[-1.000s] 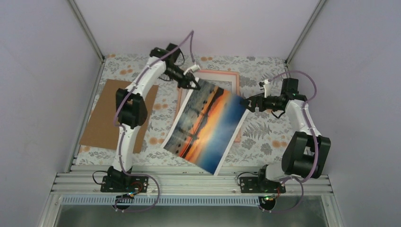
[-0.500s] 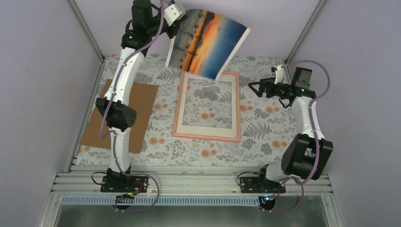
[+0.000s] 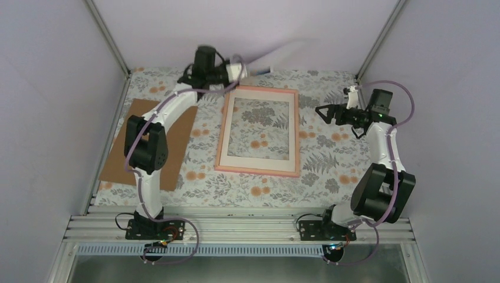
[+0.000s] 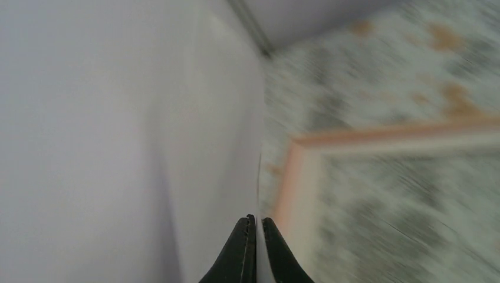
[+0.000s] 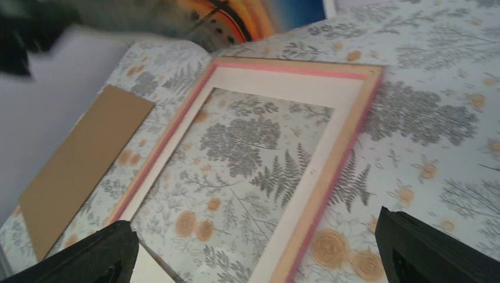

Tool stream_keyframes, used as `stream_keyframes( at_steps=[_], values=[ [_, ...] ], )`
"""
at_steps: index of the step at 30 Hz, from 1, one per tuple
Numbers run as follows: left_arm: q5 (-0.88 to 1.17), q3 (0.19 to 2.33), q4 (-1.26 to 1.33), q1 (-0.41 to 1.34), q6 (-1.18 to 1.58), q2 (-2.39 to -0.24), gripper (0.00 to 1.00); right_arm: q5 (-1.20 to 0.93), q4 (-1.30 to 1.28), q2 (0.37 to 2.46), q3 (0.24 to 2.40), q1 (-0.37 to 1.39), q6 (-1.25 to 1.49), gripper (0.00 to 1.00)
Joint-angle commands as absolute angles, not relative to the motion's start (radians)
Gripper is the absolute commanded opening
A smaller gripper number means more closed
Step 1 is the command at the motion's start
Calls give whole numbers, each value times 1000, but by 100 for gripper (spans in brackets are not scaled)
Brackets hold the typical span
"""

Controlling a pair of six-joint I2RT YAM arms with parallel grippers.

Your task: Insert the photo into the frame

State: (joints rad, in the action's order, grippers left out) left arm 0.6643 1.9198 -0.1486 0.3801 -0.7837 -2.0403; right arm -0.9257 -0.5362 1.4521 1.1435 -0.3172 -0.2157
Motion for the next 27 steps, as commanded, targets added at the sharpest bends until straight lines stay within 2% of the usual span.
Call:
stream_keyframes(
  at_steps=[1, 6, 14, 23, 24, 25, 26, 27],
  values=[
    [744, 1566, -154, 433, -1086, -1910, 2, -879, -582, 1464, 1135, -357, -247, 98],
    [739, 1299, -107, 489, -1184, -1796, 2, -889, -600, 1492, 1124, -365, -249, 96],
    [756, 1147, -98, 540, -1250, -1717, 2, -895, -595, 1530, 1113, -365, -239, 94],
    [762, 915, -100, 575, -1541, -1582, 3, -867, -618, 1515, 1053, -341, -280, 92],
    [741, 896, -95, 574, -1551, -1572, 6, -861, -622, 1510, 1047, -336, -288, 92],
    [711, 889, -89, 573, -1536, -1564, 14, -855, -625, 1500, 1040, -331, -296, 92],
    [679, 892, -94, 570, -1509, -1560, 27, -850, -628, 1494, 1030, -325, -305, 92],
    [649, 903, -104, 564, -1478, -1555, 49, -841, -628, 1485, 1022, -320, -311, 92]
  ],
)
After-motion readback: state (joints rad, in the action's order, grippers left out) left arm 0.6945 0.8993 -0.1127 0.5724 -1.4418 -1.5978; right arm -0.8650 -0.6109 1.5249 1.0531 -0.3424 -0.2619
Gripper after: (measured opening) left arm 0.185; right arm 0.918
